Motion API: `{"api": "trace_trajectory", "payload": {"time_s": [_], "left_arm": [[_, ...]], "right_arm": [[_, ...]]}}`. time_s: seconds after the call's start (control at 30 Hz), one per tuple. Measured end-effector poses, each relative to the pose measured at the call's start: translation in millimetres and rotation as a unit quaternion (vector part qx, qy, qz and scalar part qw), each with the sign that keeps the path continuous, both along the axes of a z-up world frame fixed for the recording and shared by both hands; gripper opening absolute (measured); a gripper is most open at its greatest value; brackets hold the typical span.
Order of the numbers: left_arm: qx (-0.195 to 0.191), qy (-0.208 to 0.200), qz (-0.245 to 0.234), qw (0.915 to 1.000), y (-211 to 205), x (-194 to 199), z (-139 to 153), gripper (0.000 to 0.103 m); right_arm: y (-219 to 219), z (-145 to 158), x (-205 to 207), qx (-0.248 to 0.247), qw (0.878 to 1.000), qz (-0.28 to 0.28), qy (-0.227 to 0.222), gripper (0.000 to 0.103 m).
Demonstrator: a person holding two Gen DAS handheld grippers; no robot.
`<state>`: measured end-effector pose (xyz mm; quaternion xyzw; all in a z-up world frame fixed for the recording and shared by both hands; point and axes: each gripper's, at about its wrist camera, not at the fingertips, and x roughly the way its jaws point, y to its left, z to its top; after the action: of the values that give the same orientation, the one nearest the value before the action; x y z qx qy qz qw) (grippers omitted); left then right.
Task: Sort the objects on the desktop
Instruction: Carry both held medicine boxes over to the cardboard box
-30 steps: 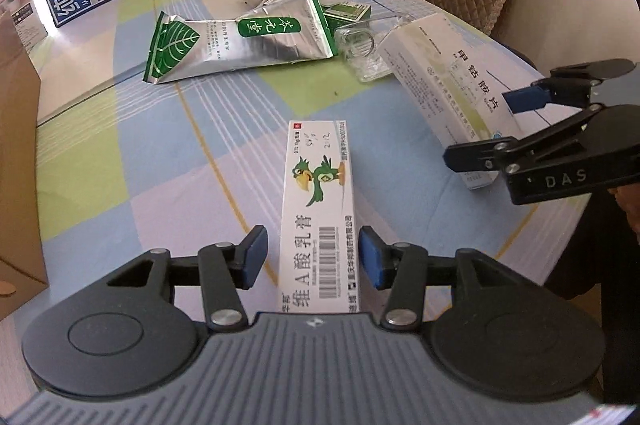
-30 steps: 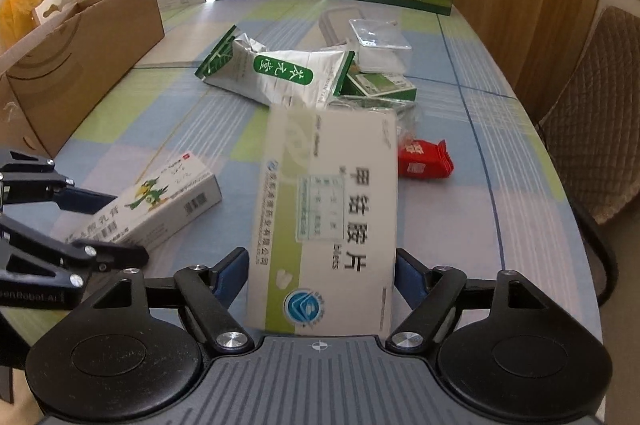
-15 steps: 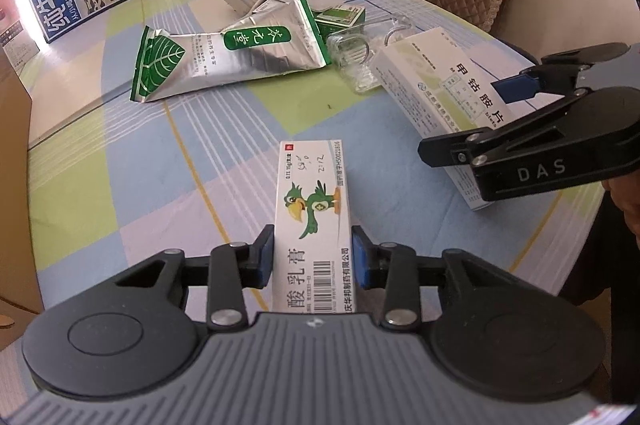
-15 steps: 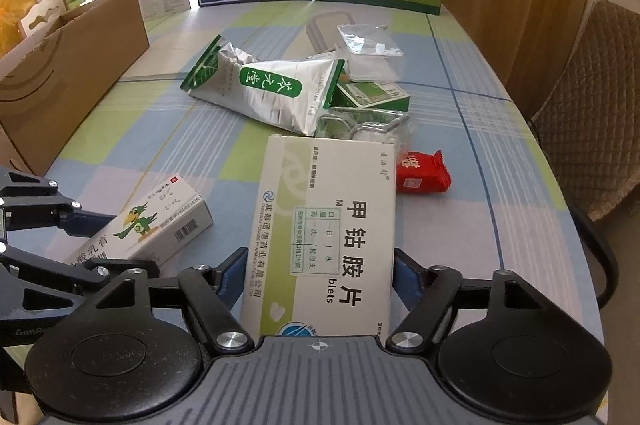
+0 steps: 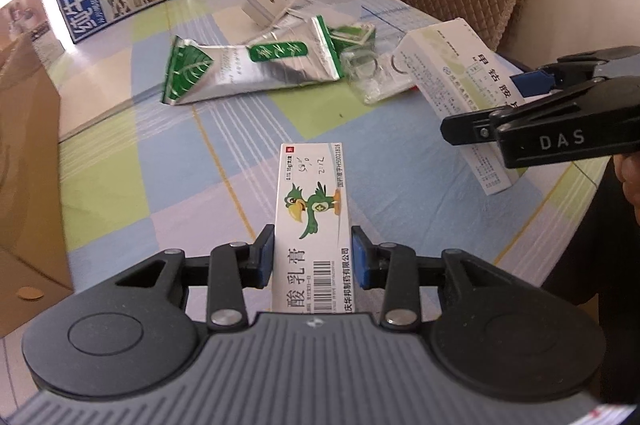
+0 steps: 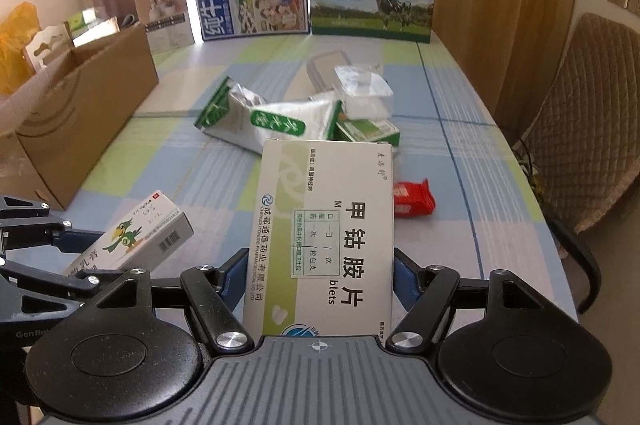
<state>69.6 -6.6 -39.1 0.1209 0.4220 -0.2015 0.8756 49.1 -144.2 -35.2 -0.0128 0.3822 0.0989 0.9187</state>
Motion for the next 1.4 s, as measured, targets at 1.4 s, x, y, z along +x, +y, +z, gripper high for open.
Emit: {"api": "trace_trajectory", "payload": {"time_s": [1.4], "left_arm": [[-0.003,-0.133,0.251,0.9589,283,38,122,0.033]], "right_arm": [[322,73,123,0.083,0.98,0.182,-0.001,0.069]]}}
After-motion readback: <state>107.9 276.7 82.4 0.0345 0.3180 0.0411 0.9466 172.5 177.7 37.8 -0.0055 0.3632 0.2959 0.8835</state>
